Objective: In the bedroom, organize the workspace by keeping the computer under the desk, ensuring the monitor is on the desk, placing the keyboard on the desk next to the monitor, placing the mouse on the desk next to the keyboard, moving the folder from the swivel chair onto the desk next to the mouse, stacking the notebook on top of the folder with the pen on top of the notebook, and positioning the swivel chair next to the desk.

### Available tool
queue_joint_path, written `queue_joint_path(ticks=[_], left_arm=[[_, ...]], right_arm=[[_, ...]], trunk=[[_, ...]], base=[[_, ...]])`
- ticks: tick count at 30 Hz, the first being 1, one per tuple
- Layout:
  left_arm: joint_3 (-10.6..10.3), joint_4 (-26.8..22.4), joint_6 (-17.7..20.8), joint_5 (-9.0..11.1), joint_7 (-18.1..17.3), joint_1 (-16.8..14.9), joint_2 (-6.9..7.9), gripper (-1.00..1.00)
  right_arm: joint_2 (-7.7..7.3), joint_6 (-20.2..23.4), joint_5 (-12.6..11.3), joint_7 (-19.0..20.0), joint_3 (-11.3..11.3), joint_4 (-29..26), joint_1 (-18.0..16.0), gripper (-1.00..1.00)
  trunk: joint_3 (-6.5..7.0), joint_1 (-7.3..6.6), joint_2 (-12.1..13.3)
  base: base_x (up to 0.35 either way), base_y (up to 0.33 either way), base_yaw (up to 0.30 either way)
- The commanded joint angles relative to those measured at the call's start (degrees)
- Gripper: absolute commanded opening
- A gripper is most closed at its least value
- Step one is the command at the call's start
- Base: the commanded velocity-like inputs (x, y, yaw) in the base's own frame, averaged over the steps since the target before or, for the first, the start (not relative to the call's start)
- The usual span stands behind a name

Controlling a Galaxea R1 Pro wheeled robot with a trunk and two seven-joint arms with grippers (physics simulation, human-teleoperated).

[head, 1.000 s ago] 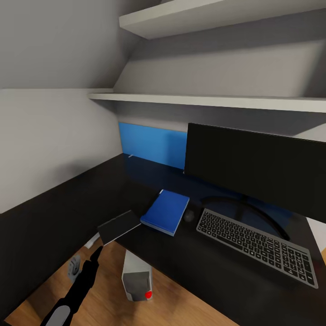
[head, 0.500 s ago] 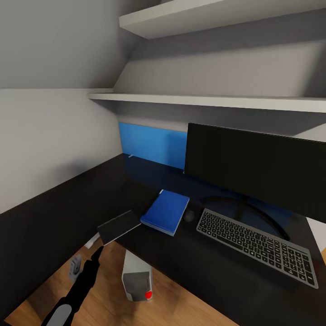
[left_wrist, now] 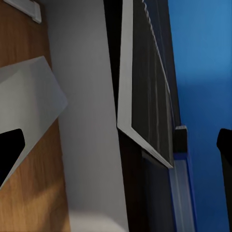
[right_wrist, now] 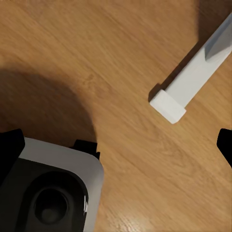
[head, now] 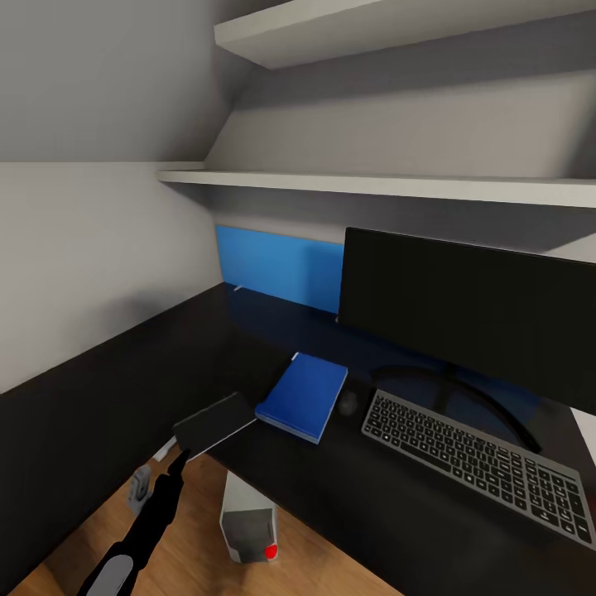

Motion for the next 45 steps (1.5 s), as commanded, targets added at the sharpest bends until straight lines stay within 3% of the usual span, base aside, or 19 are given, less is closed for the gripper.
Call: queue_joint_path(ticks=[1, 38, 39, 45], left_arm=[[0.1, 0.0, 0.5, 0.6, -0.2, 0.0, -0.02, 1.0], [0.0, 0.1, 0.4, 0.4, -0.3, 0.0, -0.07, 1.0], [0.0, 0.1, 0.4, 0.4, -0.3, 0.0, -0.07, -1.0], [0.0, 0.1, 0.4, 0.3, -0.3, 0.0, -0.06, -1.0]], right_arm=[[-0.06, -0.1, -0.5, 0.1, 0.2, -0.1, 0.0, 1.0], [-0.15, -0.2, -0.6, 0.1, 0.2, -0.1, 0.0, 1.0], [-0.15, -0.2, -0.5, 0.1, 0.2, -0.1, 0.0, 1.0], [-0.15, -0.2, -0.5, 0.1, 0.2, -0.1, 0.0, 1.0]], trunk=[[-0.04, 0.0, 0.0], [-0.04, 0.0, 0.0], [-0.04, 0.0, 0.0], [-0.04, 0.0, 0.0]], base=[[0.02, 0.0, 0.0], [0.042, 0.0, 0.0], [0.0, 0.0, 0.0], [0.0, 0.0, 0.0]])
